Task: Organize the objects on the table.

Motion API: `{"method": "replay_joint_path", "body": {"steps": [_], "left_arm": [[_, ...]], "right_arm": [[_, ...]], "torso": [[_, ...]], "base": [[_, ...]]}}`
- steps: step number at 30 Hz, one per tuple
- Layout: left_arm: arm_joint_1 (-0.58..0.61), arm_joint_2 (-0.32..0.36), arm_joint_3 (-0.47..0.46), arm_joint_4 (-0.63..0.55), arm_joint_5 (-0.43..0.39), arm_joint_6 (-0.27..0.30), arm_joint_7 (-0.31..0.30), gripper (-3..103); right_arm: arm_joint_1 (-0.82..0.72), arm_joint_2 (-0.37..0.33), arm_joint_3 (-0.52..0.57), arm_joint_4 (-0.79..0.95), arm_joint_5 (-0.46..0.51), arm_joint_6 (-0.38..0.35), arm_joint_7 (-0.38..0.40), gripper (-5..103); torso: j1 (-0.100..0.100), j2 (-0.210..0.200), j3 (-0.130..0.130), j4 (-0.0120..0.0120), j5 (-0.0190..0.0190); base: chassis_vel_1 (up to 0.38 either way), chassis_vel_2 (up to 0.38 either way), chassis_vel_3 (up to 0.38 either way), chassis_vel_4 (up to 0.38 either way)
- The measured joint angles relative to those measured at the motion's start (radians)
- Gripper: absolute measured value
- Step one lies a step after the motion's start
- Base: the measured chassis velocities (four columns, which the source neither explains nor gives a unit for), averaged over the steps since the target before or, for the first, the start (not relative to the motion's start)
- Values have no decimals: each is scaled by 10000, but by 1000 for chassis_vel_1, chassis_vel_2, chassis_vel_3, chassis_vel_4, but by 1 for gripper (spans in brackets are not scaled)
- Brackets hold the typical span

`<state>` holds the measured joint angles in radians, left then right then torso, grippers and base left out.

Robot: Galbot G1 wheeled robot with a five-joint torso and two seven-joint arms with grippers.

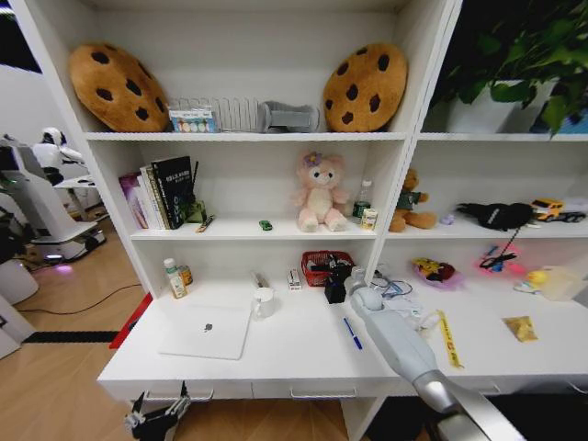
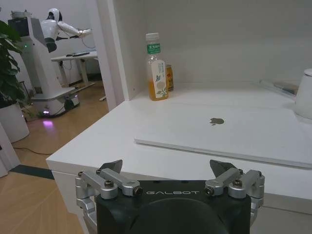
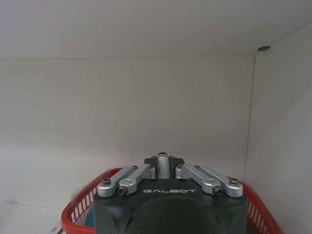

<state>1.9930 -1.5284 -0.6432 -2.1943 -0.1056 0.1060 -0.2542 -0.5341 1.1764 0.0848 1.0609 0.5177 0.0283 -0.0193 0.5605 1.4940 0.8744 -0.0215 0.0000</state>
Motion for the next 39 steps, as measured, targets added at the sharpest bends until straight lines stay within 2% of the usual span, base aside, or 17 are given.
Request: {"method": "replay_joint_path", "body": {"steps": [4, 6, 7, 8, 9, 10, 12, 14, 15, 16, 20, 21, 24, 28, 31, 35, 39], "left_arm": [[-18, -6, 1, 10, -10, 0, -3, 100], [-24, -8, -8, 7, -34, 8, -13, 100], [-24, -8, -8, 7, -34, 8, -13, 100], [-28, -6, -12, 7, -39, 11, -15, 100], [-30, -6, -15, 7, -41, 14, -18, 101], [-41, -4, -19, 7, -45, 18, -23, 100], [-46, -3, -23, 5, -48, 20, -24, 100], [-49, -4, -26, 0, -61, 26, -28, 100], [-49, -4, -26, 0, -61, 26, -28, 100], [-49, -4, -28, 0, -62, 27, -29, 96], [-54, -5, -29, 0, -64, 27, -33, 100], [-54, -5, -29, 0, -64, 27, -33, 100], [-64, -8, -14, -4, -64, 28, -35, 100], [-69, -12, -8, -21, -58, 28, -41, 101], [-69, -29, -5, -79, -53, -9, -61, 100], [-54, -32, -7, -100, -34, -33, -65, 100], [-40, -46, 154, -111, 68, -61, -64, 100]], "right_arm": [[9, 38, 1, -36, 1, 39, 28, 9], [9, 63, -9, -37, 0, 42, 45, 18], [9, 63, -9, -37, 0, 42, 45, 18], [9, 69, -16, -38, -2, 43, 51, 23], [9, 71, -21, -37, -3, 42, 55, 23], [8, 70, -29, -30, -9, 43, 56, 33], [8, 63, -34, -15, -13, 43, 55, 33], [6, 37, -35, 11, -16, 43, 55, 44], [6, 37, -35, 11, -16, 43, 55, 44], [1, 19, -35, 35, -17, 43, 55, 50], [-133, -145, -19, 386, 26, 46, 55, 66], [-133, -145, -19, 386, 26, 46, 55, 66], [-506, -445, 124, 1237, 32, 3, 173, 78], [-995, -778, 279, 2103, -208, -30, 359, 73], [-2128, -1377, 587, 3635, -401, -318, 785, 71], [-3231, -1749, 996, 4774, -432, -583, 1039, 70], [-4170, -2050, 1630, 6013, -524, -636, 1132, 70]], "torso": [[0, -1, 0, 1, 0], [0, -1, 0, 1, 0], [0, -1, 0, 1, 0], [0, 0, 0, 1, 0], [0, -1, 0, 1, 0], [0, 0, 0, 1, 0], [0, 0, 0, 1, 0], [0, 0, 0, 1, 0], [0, 0, 0, 1, 0], [0, 0, 0, 0, 0], [0, 0, 0, 1, 0], [0, 0, 0, 1, 0], [0, 0, 0, 2, 0], [0, 0, 0, 2, 0], [0, 0, -1, 1, 1], [0, 0, -1, -6, 4], [-1, 0, -1, 1, 0]], "base": [[0, 0, 0, 0], [0, 0, 0, 0], [0, 0, 0, 0], [0, 0, 0, 0], [0, 0, 0, 0], [0, 0, 0, 0], [0, 0, 0, 0], [0, 0, 0, 0], [0, 0, 0, 0], [0, 0, 0, 0], [0, 0, 0, 0], [0, 0, 0, 0], [0, 0, 0, 0], [0, 0, 0, 0], [0, 0, 0, 0], [0, 0, 0, 0], [0, 0, 0, 0]]}}
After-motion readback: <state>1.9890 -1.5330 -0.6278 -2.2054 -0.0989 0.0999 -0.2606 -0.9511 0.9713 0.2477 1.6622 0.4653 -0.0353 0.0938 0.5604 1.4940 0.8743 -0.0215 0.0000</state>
